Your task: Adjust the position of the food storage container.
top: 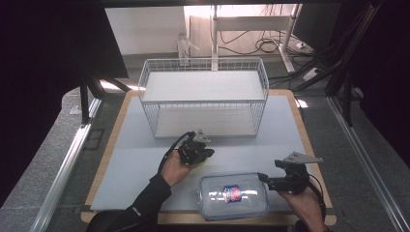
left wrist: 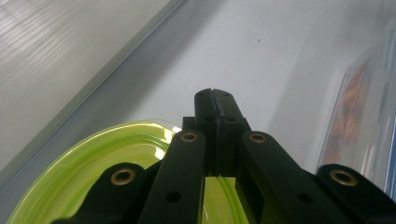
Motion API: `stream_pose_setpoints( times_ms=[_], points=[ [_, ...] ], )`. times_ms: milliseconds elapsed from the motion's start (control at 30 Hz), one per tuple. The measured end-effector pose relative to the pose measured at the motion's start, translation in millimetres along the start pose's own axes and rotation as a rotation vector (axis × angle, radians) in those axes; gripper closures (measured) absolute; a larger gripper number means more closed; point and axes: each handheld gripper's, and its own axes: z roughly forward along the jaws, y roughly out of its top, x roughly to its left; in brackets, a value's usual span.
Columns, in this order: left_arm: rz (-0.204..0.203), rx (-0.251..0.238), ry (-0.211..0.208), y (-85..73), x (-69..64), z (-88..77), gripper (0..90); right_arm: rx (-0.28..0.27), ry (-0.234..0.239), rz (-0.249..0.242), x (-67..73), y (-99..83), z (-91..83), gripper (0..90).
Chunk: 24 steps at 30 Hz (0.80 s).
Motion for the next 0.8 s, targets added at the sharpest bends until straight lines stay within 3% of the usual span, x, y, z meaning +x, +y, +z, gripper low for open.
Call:
stream_pose_setpoints(
  times_ms=[400,800],
  points=[
    [-0.055,-0.007,0.032,-30.6,19.1,-27.9,90.0,-0.003,-0.001,-0.001,0.1,0.1,0.1,12.2],
    [-0.084,0.003,0.074,-60.2,33.7,-56.2,90.0,0.003,-0.003,0.006,-0.3,-0.3,0.6,13.2]
  ],
)
